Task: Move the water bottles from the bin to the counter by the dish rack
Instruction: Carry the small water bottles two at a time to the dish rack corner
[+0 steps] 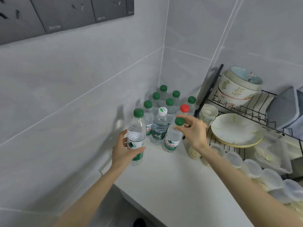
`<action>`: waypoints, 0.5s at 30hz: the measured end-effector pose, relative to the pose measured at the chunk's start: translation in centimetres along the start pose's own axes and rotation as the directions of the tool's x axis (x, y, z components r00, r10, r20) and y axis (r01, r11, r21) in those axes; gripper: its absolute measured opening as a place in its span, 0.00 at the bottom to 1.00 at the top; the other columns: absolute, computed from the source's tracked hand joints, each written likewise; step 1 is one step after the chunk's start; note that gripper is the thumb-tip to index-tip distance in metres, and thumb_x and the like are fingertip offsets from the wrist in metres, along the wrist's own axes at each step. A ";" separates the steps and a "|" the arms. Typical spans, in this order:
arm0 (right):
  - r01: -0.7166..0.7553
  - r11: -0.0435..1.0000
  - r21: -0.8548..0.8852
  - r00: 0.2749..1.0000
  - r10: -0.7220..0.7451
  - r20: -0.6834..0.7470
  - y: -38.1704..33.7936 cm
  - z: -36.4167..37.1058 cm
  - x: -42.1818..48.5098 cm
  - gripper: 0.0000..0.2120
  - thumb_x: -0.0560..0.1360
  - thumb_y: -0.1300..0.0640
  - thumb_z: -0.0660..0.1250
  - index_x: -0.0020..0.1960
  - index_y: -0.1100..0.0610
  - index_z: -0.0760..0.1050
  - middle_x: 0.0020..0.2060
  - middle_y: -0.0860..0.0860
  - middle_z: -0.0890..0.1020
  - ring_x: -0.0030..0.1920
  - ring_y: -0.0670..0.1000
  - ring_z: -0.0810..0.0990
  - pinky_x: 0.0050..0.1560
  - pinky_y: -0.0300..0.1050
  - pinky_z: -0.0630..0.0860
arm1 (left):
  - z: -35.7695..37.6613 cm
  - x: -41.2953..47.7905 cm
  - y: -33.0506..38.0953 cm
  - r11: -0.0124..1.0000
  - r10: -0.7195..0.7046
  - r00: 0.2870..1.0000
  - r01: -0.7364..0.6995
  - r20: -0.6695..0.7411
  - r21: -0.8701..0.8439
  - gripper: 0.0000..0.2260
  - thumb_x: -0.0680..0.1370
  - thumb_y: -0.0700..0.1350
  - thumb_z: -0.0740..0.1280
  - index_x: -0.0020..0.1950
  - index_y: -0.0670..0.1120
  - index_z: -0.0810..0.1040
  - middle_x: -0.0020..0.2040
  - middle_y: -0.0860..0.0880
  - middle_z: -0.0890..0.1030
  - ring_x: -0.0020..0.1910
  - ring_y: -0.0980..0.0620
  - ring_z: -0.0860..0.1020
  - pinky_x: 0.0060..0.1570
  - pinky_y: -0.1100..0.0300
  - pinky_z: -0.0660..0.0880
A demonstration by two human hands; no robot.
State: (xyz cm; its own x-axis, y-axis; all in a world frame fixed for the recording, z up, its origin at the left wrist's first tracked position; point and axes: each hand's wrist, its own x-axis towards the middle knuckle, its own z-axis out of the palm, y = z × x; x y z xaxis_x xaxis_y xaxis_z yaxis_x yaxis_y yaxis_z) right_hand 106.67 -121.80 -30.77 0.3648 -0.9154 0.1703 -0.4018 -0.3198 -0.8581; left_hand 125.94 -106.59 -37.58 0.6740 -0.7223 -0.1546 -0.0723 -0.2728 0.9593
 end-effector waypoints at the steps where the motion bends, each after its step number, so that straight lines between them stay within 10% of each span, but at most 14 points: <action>1: -0.007 1.000 0.004 1.000 0.007 -0.011 0.1 0.3 0.4 0.19 0.67 0.62 0.77 0.56 0.48 0.81 0.50 0.44 0.83 0.48 0.43 0.80 0.53 0.30 0.74 | 0.2 0.6 -0.3 1.000 0.009 1.000 -0.009 -0.010 -0.012 0.36 0.58 0.43 0.82 0.60 0.59 0.70 0.53 0.54 0.80 0.52 0.55 0.80 0.52 0.56 0.77; 9: 0.007 0.999 -0.046 1.000 -0.008 -0.015 0.6 1.1 2.1 0.20 0.67 0.63 0.77 0.57 0.50 0.82 0.52 0.46 0.84 0.44 0.39 0.80 0.56 0.34 0.76 | 2.5 4.4 -1.4 0.991 0.095 0.991 -0.103 -0.091 -0.081 0.32 0.62 0.32 0.78 0.57 0.56 0.70 0.51 0.56 0.79 0.45 0.69 0.78 0.44 0.74 0.73; 15: 0.058 0.994 -0.094 0.998 -0.058 -0.001 0.9 0.9 2.0 0.21 0.68 0.63 0.77 0.60 0.52 0.80 0.54 0.46 0.84 0.46 0.40 0.80 0.56 0.34 0.76 | 4.8 6.5 -2.6 0.984 0.109 0.978 -0.131 -0.175 -0.117 0.34 0.62 0.36 0.79 0.62 0.53 0.70 0.56 0.54 0.78 0.54 0.55 0.79 0.56 0.59 0.76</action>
State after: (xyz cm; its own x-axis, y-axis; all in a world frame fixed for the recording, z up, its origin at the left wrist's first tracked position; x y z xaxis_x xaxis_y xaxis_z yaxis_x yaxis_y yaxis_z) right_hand 107.77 -123.73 -31.61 0.3865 -0.8955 0.2206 -0.4571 -0.3937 -0.7975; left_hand 126.95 -113.59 -42.20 0.7805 -0.6251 -0.0051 -0.0733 -0.0996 0.9923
